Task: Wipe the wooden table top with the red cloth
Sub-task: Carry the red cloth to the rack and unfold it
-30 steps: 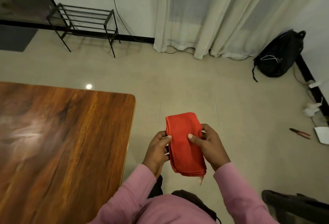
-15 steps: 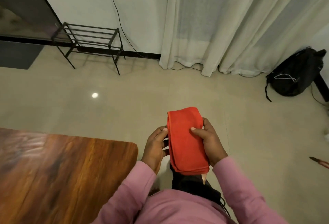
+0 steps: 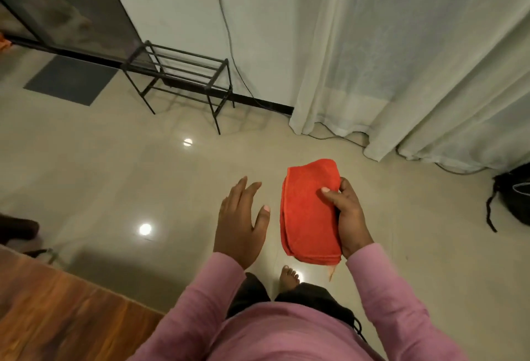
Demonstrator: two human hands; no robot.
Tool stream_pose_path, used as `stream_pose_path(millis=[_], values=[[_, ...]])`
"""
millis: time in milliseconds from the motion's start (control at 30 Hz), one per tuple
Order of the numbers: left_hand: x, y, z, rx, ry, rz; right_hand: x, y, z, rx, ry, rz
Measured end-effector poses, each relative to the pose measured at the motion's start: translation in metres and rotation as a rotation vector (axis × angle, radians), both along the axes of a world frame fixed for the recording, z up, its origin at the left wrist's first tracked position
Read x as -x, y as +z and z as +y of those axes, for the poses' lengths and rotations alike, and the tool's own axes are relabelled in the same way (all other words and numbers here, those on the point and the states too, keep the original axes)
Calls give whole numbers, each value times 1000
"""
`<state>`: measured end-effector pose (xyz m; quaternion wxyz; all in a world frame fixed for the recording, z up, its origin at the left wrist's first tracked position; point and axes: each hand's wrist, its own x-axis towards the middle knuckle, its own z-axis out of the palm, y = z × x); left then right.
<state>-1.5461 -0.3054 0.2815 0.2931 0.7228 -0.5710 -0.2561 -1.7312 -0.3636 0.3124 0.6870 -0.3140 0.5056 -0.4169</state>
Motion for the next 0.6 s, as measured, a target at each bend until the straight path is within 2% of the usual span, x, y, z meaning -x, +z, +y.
stream_pose_path(millis=[133, 233, 367, 500, 600], values=[[-20, 2, -37, 0, 17, -144, -26, -4, -48, -12, 81, -3], [-42, -1, -58, -15, 86, -120, -55, -5, -76, -11, 145, 14], [-82, -7, -87, 10, 143, 25, -105, -2, -110, 11, 204, 45], [-141, -4, -114, 18, 215, 340, -170, 2, -137, 13, 199, 79], [-196, 1, -127, 35, 189, 326, -227, 6, -153, 9, 187, 98]])
